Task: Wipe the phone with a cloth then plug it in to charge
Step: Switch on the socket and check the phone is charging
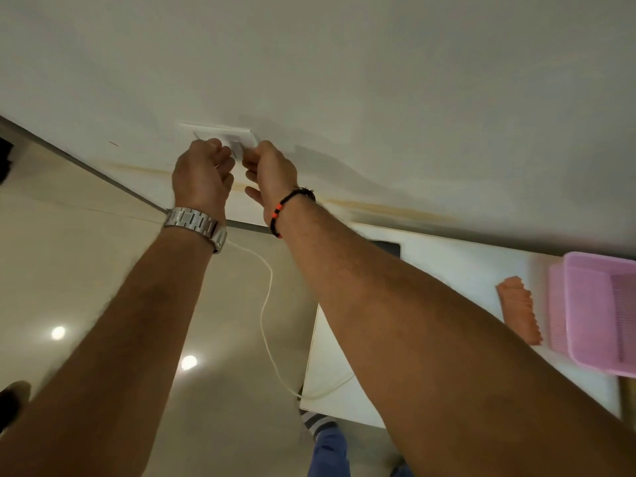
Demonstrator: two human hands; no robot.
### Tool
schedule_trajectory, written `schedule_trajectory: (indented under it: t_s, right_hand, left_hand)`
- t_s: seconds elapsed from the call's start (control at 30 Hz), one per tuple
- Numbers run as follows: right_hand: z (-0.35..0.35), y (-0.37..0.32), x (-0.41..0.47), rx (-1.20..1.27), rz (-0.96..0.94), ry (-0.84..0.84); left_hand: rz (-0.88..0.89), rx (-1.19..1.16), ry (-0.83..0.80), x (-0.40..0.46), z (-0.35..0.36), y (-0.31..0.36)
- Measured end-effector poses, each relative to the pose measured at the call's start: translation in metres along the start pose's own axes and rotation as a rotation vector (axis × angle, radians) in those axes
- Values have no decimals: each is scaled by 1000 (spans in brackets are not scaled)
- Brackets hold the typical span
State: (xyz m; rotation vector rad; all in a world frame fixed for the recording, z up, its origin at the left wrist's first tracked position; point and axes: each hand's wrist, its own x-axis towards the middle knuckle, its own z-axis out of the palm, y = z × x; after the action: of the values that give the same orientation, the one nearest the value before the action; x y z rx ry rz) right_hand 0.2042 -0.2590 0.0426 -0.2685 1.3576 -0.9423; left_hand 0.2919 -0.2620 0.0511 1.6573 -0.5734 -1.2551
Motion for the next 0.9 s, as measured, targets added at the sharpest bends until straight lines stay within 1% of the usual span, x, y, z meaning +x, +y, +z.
schedule_trajectory:
  t_s: [0.3,0.53,0.67,0.9]
  right_hand:
    - [3,8,9,193,38,0]
    - [2,10,11,304,46,-53]
    - [-2,11,9,316,54,-91]
    - [-35,32,-7,306,60,-76]
  left_hand:
    - [-29,-31,-17,6,4,4]
    - [-27,-21,-14,8,3,4]
    - [-8,14,3,7,2,4]
    - [-38,53,7,-8,0,-12]
